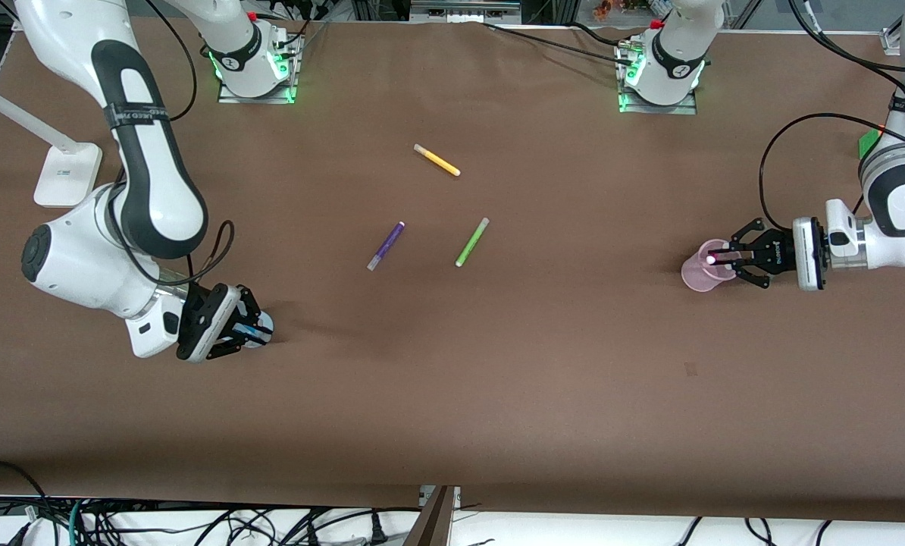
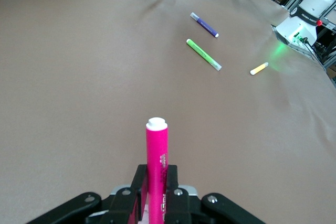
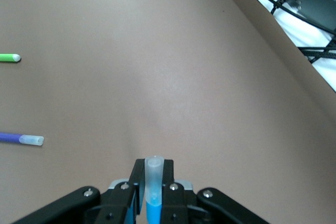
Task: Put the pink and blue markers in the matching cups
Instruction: 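Carry the pink marker to the pink cup while the right gripper carries blue, then open both grippers to drop the markers into the matching cups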
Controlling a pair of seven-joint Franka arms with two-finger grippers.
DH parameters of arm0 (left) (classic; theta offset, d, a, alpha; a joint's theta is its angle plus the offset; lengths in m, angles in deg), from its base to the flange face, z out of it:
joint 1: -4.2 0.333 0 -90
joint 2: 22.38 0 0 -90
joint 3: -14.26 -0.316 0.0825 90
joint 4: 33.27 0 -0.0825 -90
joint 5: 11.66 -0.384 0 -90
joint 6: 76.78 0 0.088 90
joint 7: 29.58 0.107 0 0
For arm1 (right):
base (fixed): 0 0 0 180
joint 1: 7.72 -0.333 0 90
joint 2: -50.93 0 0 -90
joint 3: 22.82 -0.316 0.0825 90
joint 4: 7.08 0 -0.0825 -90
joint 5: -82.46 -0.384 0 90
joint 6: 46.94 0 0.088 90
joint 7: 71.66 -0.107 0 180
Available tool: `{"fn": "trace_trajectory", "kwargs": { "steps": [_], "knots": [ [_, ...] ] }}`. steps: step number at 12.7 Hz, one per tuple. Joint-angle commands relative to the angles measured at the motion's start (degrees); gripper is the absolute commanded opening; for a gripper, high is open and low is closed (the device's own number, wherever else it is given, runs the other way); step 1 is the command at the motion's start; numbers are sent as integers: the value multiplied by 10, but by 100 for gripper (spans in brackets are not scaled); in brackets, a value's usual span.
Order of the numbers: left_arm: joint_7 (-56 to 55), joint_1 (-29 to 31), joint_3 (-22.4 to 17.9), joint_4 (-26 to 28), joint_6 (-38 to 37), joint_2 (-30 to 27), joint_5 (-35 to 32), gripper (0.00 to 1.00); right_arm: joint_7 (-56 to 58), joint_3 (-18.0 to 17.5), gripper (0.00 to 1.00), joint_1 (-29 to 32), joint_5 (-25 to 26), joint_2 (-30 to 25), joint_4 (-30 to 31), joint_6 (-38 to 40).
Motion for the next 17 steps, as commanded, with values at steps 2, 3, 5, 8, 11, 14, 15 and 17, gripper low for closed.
{"fn": "trace_trajectory", "kwargs": {
  "steps": [2, 3, 5, 8, 11, 14, 15, 17],
  "knots": [
    [49, 15, 7, -2, 5, 8, 15, 100, 71, -7, 0, 27, -42, 0, 5, 33],
    [52, 15, 7, -4, 4, 8, 15, 100, 87, -7, 0, 34, -51, 0, 6, 47],
    [29, 16, 7, -8, 3, 1, 14, 100, 128, -7, 3, 53, -73, 7, 7, 75],
    [-188, 9, 11, -37, -11, -64, -51, 100, 161, -7, 3, 71, -89, 13, 9, 101],
    [-429, 3, 30, -108, -55, -114, -182, 100, 151, -7, 100, 75, -89, 12, 9, 112],
    [-676, 2, 86, -219, -140, -114, -293, 100, 32, -7, 100, 75, -85, 2, -9, 121],
    [-746, 1, 114, -248, -159, -114, -332, 100, -21, -6, 100, 75, -78, -1, -24, 137],
    [-864, 0, 179, -283, -181, -114, -414, 100, -150, 0, 100, 75, -47, -1, -56, 170]
  ]
}}
